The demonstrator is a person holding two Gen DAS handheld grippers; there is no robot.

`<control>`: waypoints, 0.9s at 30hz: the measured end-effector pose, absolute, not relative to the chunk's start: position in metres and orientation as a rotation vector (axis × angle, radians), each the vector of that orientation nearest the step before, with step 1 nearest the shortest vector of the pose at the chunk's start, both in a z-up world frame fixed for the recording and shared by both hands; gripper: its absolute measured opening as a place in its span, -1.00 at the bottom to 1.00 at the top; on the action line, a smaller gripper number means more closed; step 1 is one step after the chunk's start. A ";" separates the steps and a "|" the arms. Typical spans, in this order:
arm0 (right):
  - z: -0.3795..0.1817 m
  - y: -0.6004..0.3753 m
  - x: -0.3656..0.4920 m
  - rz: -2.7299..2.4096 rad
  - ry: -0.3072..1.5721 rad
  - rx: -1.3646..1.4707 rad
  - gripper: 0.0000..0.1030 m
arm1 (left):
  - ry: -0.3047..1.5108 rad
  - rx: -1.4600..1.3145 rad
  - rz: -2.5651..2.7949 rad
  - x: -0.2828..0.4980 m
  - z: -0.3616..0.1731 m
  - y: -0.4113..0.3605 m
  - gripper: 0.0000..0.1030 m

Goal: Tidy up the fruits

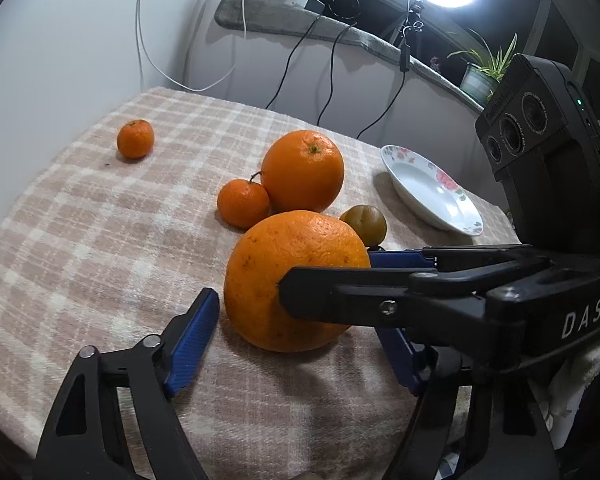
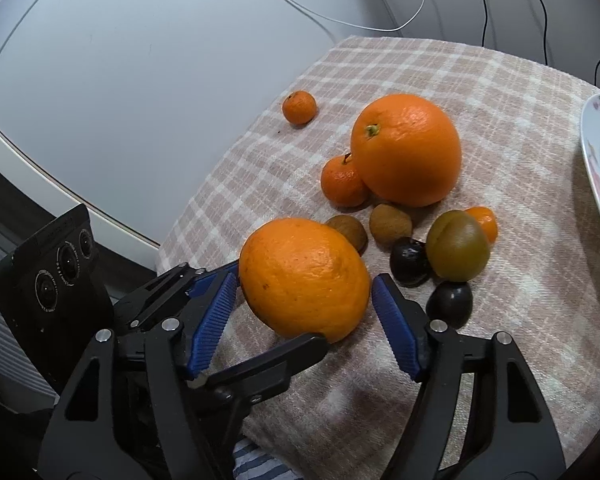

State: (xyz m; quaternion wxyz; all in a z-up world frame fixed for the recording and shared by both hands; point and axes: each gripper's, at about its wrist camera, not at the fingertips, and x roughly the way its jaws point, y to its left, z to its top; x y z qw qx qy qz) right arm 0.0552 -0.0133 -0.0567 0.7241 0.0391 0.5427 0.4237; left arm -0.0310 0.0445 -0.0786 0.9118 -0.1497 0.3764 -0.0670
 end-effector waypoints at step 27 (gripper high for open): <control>-0.028 -0.044 0.049 0.919 1.116 0.106 0.37 | 0.734 -0.242 -0.156 -0.028 -0.050 0.014 0.43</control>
